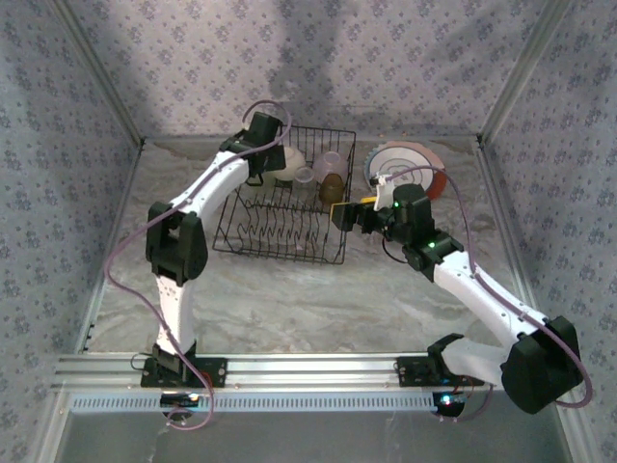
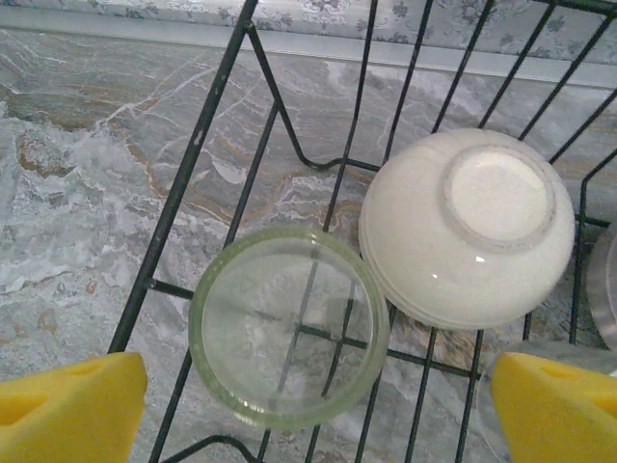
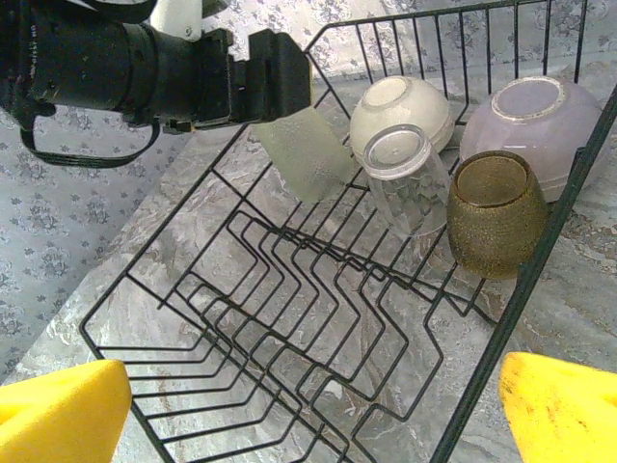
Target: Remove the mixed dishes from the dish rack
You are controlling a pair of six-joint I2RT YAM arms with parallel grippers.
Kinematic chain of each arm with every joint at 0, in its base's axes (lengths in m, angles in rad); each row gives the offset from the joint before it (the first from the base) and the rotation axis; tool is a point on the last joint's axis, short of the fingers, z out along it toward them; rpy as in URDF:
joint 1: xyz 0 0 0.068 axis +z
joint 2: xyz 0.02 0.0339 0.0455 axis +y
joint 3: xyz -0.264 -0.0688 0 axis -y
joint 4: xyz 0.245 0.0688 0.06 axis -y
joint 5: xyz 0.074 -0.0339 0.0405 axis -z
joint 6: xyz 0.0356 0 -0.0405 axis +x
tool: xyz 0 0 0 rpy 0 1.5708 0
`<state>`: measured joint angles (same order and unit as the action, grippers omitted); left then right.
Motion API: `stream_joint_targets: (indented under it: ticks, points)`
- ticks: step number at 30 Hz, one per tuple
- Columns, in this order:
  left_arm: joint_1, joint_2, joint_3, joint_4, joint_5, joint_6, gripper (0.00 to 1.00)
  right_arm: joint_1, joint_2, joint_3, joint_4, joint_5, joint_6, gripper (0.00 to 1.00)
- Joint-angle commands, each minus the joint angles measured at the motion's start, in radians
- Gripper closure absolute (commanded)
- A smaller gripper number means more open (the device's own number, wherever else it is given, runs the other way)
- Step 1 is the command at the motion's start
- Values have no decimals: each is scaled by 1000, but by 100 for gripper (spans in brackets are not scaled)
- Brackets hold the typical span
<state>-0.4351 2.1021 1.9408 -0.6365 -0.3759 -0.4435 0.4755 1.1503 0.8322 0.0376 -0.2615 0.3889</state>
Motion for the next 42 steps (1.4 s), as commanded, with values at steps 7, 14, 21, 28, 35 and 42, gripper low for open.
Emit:
stream_joint_targets:
  ticks: [7,14,21,28,35,42]
  points:
    - [25,72,94,-69,-15,-30,12,-7,25,-6,32,-25,20,0]
    - [33,111,126,-74,-8,-29,15,-11,34,-7,37,-29,22,0]
    - [39,148,162,-87,6,-34,20,-14,42,-7,42,-35,29,0]
    - [41,173,188,-94,8,-42,23,-17,54,-11,81,-50,29,0]
    - [44,186,191,-92,10,-47,28,-14,52,-31,141,-106,32,0]
    - [49,203,199,-100,12,-54,30,-11,56,-30,148,-117,33,0]
